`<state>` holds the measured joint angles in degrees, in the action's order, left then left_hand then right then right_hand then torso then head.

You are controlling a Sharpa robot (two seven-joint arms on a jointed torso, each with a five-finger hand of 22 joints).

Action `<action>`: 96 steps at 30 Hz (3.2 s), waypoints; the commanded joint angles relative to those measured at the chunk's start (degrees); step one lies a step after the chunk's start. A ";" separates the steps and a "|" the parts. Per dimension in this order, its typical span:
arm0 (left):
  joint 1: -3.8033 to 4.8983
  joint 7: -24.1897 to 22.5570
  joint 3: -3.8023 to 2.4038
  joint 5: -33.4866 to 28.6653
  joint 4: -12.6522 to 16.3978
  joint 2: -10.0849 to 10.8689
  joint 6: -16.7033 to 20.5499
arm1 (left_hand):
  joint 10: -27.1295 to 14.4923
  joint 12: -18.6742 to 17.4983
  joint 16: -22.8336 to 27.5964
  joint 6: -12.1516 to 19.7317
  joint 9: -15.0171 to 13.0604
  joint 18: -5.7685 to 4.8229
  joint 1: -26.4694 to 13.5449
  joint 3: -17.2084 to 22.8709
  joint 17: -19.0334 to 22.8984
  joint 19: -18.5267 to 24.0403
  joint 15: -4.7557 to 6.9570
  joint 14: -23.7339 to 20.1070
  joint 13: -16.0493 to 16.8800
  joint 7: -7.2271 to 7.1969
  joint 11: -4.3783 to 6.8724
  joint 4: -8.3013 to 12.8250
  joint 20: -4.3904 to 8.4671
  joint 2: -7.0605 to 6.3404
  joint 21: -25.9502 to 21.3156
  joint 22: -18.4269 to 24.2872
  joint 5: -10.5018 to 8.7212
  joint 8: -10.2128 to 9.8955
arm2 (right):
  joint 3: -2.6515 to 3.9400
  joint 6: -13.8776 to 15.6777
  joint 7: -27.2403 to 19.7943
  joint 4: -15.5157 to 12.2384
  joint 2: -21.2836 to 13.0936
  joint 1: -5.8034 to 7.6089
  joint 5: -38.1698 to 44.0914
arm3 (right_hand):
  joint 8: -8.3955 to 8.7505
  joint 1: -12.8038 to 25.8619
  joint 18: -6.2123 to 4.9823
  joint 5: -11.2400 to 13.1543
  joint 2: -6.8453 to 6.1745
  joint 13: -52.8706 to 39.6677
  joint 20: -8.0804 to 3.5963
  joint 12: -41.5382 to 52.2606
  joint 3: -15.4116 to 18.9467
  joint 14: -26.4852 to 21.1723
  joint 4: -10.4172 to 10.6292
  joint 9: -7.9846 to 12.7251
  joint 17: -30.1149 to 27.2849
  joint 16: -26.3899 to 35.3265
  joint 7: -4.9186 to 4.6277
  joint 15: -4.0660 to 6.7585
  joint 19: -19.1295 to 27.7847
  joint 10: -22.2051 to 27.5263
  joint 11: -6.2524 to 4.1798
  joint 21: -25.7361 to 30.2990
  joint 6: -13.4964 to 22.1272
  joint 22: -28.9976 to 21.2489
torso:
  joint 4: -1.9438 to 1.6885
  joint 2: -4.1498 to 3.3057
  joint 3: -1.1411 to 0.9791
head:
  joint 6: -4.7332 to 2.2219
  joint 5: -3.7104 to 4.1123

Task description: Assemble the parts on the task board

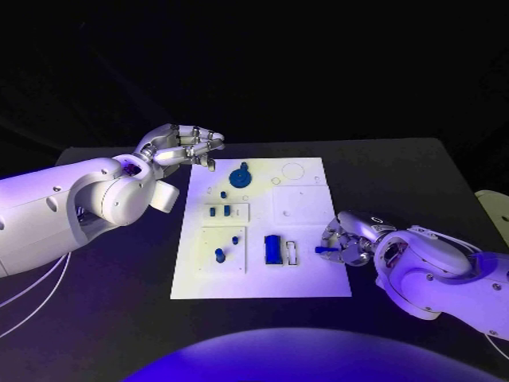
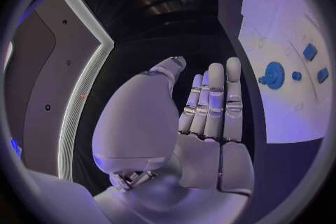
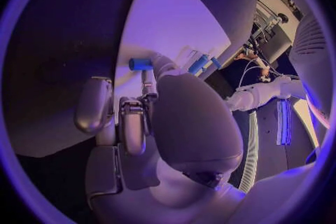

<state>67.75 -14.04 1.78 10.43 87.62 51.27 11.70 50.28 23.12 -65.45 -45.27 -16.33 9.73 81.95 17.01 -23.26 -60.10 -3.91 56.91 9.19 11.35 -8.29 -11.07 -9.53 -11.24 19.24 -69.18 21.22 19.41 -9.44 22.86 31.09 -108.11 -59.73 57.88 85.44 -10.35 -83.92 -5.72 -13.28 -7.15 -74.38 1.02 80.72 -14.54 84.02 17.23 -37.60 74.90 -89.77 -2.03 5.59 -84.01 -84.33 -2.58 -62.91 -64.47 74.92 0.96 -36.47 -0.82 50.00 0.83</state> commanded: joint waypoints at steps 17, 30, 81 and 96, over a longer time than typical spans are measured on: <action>0.02 -0.31 -0.04 -0.18 0.27 -0.19 -0.84 | -0.47 0.34 -0.42 0.54 -0.05 0.49 -0.48 0.13 0.08 -0.23 -0.05 -0.27 -0.12 0.09 0.14 -0.22 -0.22 0.19 -0.34 0.07 0.21 0.27 | 0.09 1.63 0.63 -0.48 5.25 1.11 -11.48 | -1.22 14.01 1.32 -0.34 -2.86 -9.74 -0.05 1.73 -13.81 5.98 -0.97 -2.15 15.10 -0.23 -0.24 -0.32 -0.78 -2.32 0.68 -1.34 -0.40 9.22 | -0.17 -0.03 -0.03 | 0.00 -0.08; 0.02 -0.17 -0.04 -0.18 0.34 -0.12 -0.97 | -0.47 0.34 -0.42 0.54 -0.05 0.49 -0.48 0.13 0.08 -0.23 -0.05 -0.27 -0.12 0.09 0.14 -0.22 -0.22 0.19 -0.34 0.07 0.21 0.27 | 0.08 0.54 0.92 1.52 7.15 0.98 -12.02 | -1.56 16.65 1.32 0.06 -3.70 -10.26 -0.07 2.35 -14.91 5.98 -1.11 -2.53 15.10 -0.23 -0.17 -0.29 -0.79 -2.64 0.63 -1.42 -0.69 9.22 | -0.14 -0.06 -0.05 | 0.00 -0.24; 0.02 0.37 -0.02 -0.10 0.10 -0.19 -1.54 | -0.62 0.53 -0.51 0.74 -0.02 0.51 -0.62 0.15 0.14 -0.54 -0.05 -0.30 -0.18 0.11 0.13 -0.33 -0.22 0.25 -0.27 0.02 0.30 0.46 | 0.08 -1.12 0.95 1.91 7.58 0.98 -10.18 | -2.26 27.40 1.17 9.18 -4.27 -12.25 -0.28 4.43 -6.72 5.98 -0.41 -3.23 15.10 -0.23 0.37 0.01 -0.55 -3.67 0.25 -0.64 -2.68 9.01 | -0.09 -0.03 -0.09 | 0.00 -0.36; 0.01 0.48 0.00 -0.09 0.07 -0.03 -1.54 | -0.62 0.53 -0.51 0.74 -0.02 0.51 -0.62 0.15 0.14 -0.54 -0.05 -0.30 -0.18 0.11 0.13 -0.33 -0.22 0.25 -0.27 0.02 0.30 0.46 | 0.07 -2.43 -0.05 0.65 5.63 0.91 -10.29 | -1.85 19.45 1.17 10.46 -5.36 -12.00 -0.38 3.87 -5.61 5.98 -0.84 -3.07 15.10 -0.23 0.40 0.10 -0.48 -3.49 0.19 -0.49 -2.51 8.98 | -0.09 -0.05 -0.10 | 0.00 -0.44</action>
<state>67.73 -13.37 1.81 10.44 87.60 51.30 11.00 50.07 23.46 -65.67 -44.86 -16.30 9.73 81.72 17.01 -23.21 -60.31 -3.91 56.92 9.11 11.35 -8.09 -11.07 -9.74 -11.01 19.24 -69.19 21.21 19.61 -9.35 21.79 31.85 -107.28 -54.03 58.87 74.52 -12.39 -64.04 -4.83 -3.08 -12.45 -74.91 1.03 84.92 -20.55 84.03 16.37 -40.73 74.92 -89.77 -1.74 5.55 -84.00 -84.03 -2.24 -63.52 -66.84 74.92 0.86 -36.51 -0.91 50.01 0.41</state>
